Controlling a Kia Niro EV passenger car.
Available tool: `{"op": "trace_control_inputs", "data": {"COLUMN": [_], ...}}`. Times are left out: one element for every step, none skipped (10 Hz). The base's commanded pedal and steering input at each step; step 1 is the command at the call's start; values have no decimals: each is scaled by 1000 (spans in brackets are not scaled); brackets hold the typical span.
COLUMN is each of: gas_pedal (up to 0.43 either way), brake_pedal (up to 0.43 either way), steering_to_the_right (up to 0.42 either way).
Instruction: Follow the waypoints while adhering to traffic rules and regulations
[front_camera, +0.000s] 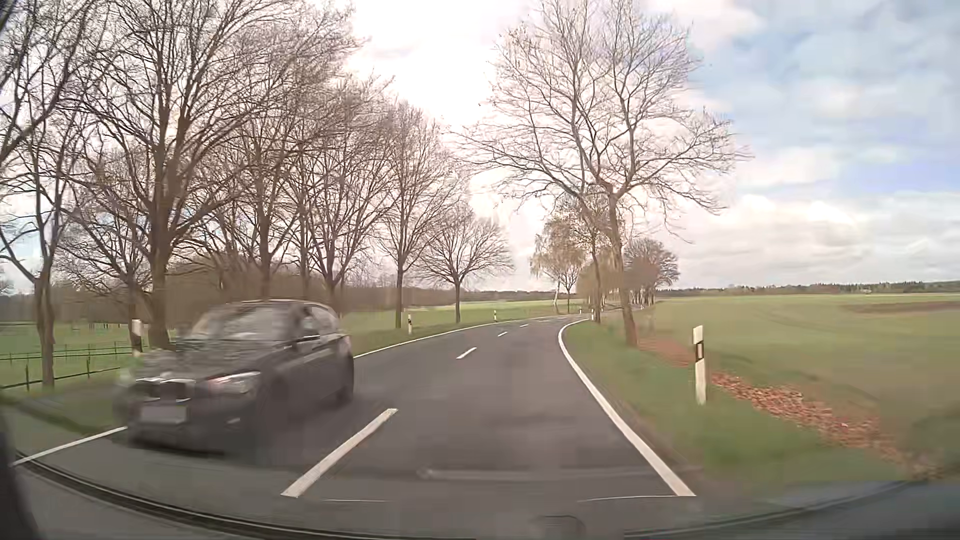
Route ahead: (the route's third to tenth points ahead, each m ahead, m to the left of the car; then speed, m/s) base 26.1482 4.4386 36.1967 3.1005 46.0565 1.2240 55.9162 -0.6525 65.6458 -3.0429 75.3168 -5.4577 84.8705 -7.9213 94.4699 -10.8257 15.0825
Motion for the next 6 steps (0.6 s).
{"op": "trace_control_inputs", "data": {"gas_pedal": [118,118,118,118,118,110], "brake_pedal": [0,0,0,0,0,0], "steering_to_the_right": [8,9,10,15,16,17]}}
